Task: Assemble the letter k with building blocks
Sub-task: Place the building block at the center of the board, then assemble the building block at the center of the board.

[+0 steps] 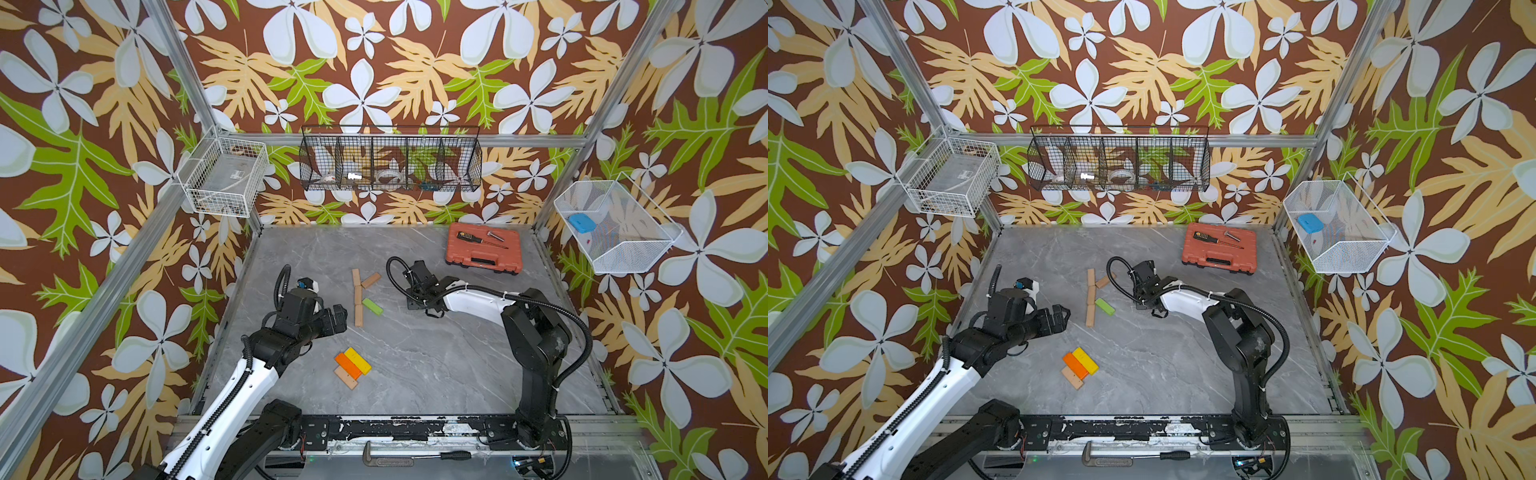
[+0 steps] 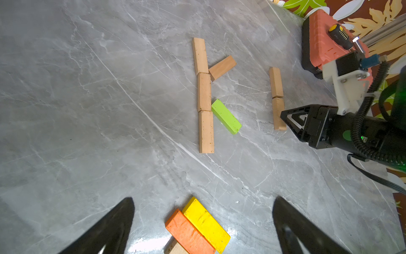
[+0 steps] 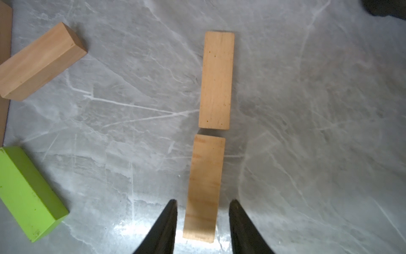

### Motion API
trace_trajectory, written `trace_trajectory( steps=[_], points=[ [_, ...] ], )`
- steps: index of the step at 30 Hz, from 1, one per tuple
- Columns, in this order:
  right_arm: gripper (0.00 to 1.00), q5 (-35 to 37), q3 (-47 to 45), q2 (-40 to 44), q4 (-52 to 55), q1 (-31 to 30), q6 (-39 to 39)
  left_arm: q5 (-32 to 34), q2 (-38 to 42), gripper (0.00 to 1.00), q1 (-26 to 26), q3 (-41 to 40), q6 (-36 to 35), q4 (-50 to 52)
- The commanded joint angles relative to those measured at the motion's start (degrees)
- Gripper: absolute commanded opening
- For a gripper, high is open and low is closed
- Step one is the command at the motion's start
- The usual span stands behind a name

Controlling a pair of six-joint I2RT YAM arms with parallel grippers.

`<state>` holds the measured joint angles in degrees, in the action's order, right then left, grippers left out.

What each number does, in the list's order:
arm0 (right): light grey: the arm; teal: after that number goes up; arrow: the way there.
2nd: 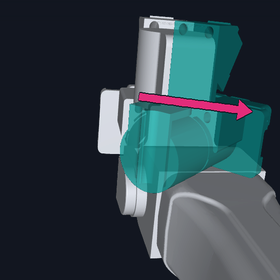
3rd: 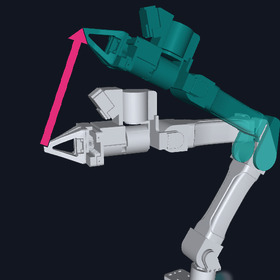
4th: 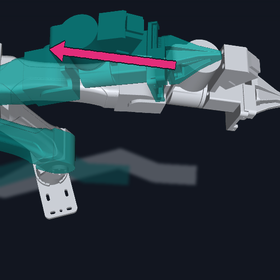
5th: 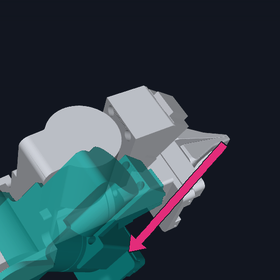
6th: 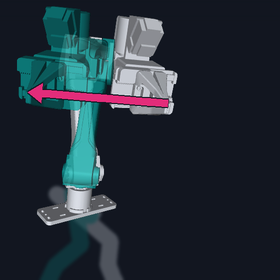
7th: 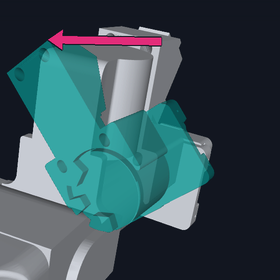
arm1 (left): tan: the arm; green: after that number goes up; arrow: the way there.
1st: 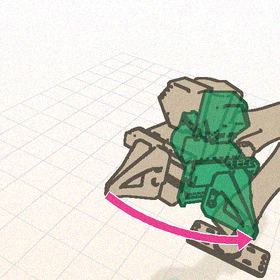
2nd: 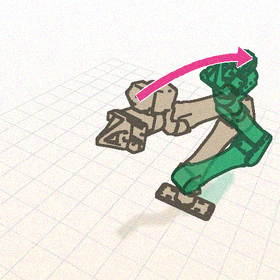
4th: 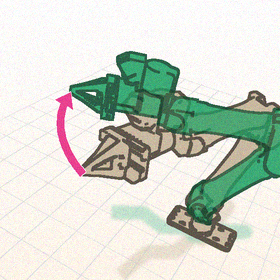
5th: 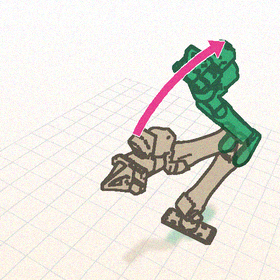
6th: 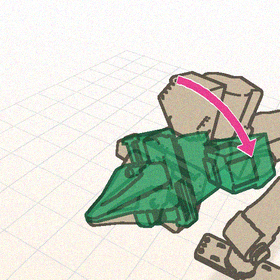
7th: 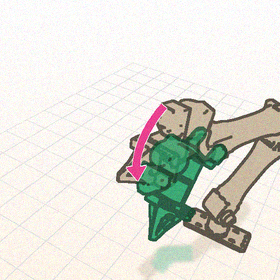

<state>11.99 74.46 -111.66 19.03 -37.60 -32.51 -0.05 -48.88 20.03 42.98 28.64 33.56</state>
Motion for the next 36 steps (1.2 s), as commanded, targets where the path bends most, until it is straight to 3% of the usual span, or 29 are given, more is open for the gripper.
trace_trajectory(
  steps=[1, 36],
  points=[
    [0.42, 1.0, 0.4, -0.3, 1.2, 0.1, -0.2, 0.0, 0.1, 1.00, -0.1, -0.1, 0.2, -1.4],
    [0.30, 1.3, 1.1, -3.1, 0.3, 0.6, -2.4, 0.1, -0.2, 1.00, -0.1, -0.9, 0.4, -1.9]
  ],
)
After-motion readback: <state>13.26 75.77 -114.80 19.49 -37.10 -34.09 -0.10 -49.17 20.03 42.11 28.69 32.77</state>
